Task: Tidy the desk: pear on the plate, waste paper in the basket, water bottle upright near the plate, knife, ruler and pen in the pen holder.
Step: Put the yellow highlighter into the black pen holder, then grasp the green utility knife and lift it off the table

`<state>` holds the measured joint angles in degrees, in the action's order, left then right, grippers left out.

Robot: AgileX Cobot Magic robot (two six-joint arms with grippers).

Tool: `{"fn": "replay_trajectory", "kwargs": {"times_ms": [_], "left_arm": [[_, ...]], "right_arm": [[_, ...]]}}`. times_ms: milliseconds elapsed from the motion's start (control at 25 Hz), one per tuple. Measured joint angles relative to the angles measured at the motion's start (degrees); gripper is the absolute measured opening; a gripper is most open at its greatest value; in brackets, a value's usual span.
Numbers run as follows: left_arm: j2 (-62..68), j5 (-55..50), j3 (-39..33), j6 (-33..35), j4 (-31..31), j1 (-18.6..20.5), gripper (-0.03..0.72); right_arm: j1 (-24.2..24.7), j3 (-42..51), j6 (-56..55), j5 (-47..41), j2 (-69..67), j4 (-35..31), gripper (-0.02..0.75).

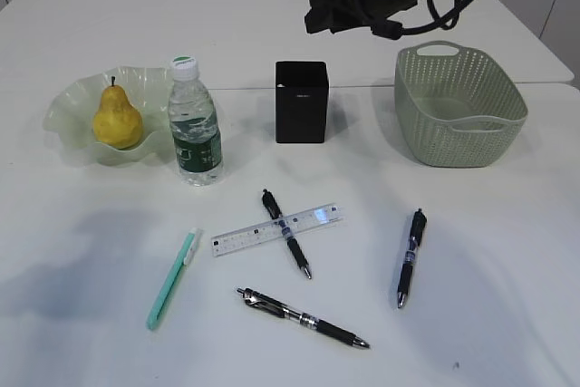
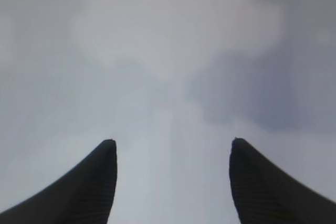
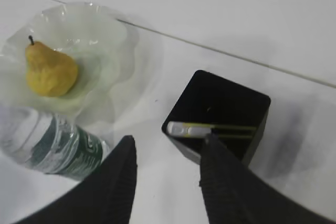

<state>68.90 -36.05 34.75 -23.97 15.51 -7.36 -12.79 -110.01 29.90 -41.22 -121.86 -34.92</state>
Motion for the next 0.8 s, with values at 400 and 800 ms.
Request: {"fn": "replay_trajectory", "kwargs": {"times_ms": [400, 800], "left_arm": [[0.0, -4.4, 0.0, 13.9, -12.2, 0.0, 0.475], [0.0, -11.1, 5.4, 20.0, -17.0, -7.7, 0.475]], "right_arm": [[0.0, 1.5, -12.4, -18.8, 13.0, 18.4, 0.302], [-4.8, 23.1, -14.5, -21.3, 29.4, 25.8, 0.302]]}}
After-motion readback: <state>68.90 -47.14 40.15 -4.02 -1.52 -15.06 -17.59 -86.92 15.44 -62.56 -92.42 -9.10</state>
